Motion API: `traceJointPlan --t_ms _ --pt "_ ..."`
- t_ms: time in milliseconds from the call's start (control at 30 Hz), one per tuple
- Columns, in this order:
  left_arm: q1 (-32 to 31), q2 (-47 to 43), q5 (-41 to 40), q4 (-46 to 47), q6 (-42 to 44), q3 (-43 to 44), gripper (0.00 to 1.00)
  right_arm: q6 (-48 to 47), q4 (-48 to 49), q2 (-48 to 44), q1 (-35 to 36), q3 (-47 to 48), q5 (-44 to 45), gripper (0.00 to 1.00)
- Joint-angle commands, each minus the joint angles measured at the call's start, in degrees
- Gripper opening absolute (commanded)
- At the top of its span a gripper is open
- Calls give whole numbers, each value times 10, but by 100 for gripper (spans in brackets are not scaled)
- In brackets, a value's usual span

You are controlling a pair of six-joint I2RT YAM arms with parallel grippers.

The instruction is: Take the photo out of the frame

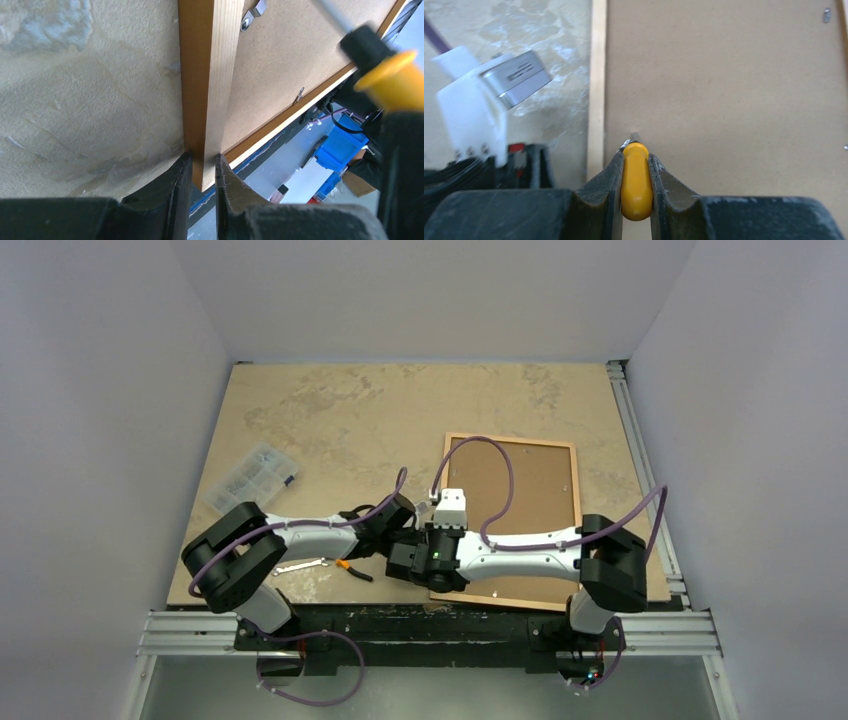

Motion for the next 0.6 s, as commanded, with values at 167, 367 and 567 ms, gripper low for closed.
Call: traceJointPlan --t_ms 167,367,567 --pt "-4 17 -57 -52 13 -15 0 -26 -57 -11 -27 0 20 0" --pt "-3 -14 -56 -51 31 -10 8 -118 57 -165 -25 -73 -36 0" --pt "-9 -54 -87 -86 76 11 46 -168 153 -314 -27 -187 -96 0"
